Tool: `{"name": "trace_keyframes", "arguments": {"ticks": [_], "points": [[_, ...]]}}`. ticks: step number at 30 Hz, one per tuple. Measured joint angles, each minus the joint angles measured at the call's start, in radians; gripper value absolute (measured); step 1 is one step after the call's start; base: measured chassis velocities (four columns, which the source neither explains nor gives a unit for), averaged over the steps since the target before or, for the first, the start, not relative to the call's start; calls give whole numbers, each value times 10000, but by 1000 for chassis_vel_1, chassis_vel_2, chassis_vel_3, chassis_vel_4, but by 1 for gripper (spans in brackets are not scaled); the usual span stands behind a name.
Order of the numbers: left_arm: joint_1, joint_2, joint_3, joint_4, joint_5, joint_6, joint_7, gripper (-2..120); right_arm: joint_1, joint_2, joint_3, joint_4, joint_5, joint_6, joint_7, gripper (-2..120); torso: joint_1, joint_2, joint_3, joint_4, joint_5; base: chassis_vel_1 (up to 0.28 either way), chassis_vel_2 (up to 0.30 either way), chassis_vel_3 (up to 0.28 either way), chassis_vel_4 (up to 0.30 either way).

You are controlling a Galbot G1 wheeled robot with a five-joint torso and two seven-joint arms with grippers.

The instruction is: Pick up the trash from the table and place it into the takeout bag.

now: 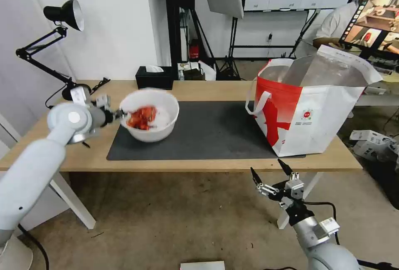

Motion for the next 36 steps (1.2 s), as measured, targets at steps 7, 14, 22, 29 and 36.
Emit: {"name": "trace_keyframes", "arguments": {"ticks": [7,14,22,29,36], "points": [[-1173,-11,1204,-372,2864,-1066,424,0,0,0,0,0,0,0,-1,100,0,0,0,-2,0,0,0,0,0],[-1204,21,1428,-473,3823,-1375,865,0,0,0,0,0,0,0,-1,100,0,0,0,0,-2,0,0,0,0],[-1229,-125,1501,-526,3644,-1417,1071,0,0,0,0,0,0,0,0,100,0,0,1,4,-4,0,0,0,0],[-2759,-1092,2761,-196,3110,-1453,836,0,-1,0,0,0,0,0,-1,100,0,0,1,2,-1,0,0,0,0],[-5327,-3117,4310,955,2689,-1517,377,0,0,0,0,0,1,0,-1,100,2,-1,1,-5,3,0,0,0,0]]}}
